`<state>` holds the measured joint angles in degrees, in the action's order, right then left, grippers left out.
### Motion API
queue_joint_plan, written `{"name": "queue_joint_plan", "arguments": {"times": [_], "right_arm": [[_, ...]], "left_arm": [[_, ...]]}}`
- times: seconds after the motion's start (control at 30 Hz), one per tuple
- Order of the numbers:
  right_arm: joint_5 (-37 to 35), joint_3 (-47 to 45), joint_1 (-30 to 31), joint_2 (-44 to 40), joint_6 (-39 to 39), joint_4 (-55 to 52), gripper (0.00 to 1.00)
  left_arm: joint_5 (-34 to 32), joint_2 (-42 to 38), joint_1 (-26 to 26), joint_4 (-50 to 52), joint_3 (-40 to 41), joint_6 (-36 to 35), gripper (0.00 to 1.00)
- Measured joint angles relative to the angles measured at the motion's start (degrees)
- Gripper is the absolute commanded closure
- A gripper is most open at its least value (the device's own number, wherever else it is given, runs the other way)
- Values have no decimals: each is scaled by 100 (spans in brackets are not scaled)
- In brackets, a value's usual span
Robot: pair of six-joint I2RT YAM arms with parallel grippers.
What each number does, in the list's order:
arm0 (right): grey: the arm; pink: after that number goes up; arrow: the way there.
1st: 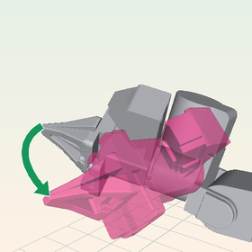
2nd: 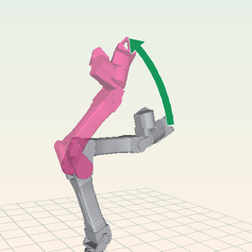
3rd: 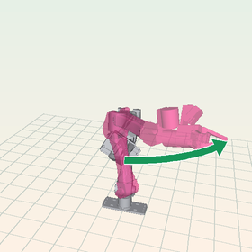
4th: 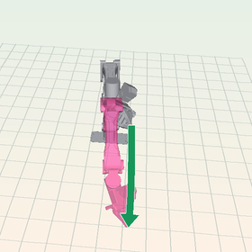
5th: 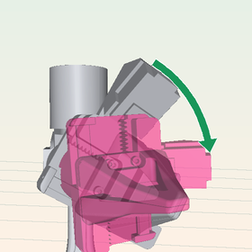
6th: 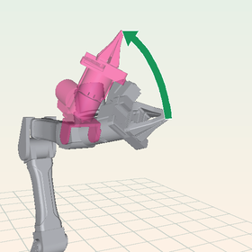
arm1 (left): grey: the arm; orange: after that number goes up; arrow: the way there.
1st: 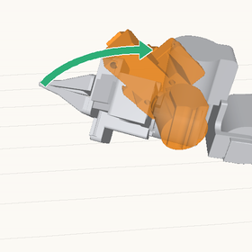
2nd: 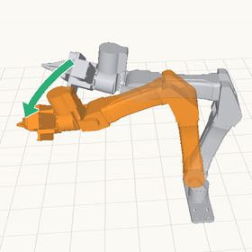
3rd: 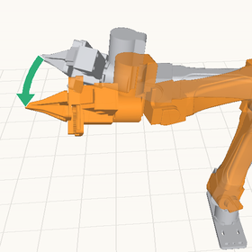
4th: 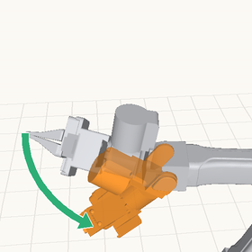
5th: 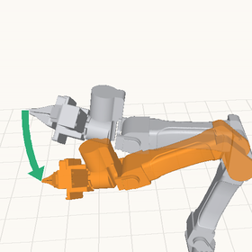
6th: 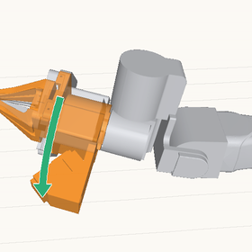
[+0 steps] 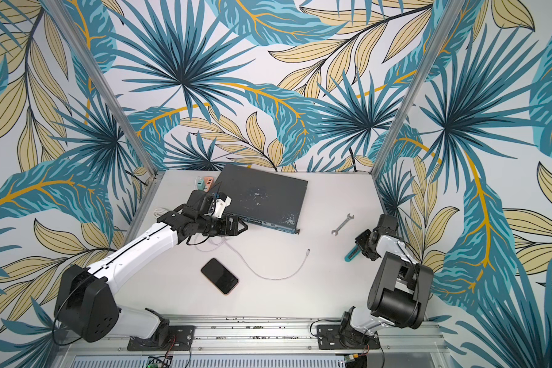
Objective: Plug the charging cable into the phone
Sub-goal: Place the distractor at the center of the board.
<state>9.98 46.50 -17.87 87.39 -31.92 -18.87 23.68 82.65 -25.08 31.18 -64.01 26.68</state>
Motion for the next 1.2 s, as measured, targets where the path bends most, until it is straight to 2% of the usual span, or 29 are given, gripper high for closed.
{"name": "queue_joint_plan", "arguments": {"times": [0.3,0.47,0.7,0.87,1.2], "right_arm": [[39,0,-15,142,20,85,70],[37,0,-17,162,42,103,63],[35,-2,-24,184,92,98,32],[39,-50,-26,146,157,125,2],[46,-175,-28,-271,315,-50,0]], "left_arm": [[42,232,-2,-61,-205,2,0],[72,275,-2,-72,-205,26,0],[111,372,-2,-192,-208,70,0],[188,597,-2,-192,-308,79,0],[313,876,-2,-179,-750,-31,0]]}}
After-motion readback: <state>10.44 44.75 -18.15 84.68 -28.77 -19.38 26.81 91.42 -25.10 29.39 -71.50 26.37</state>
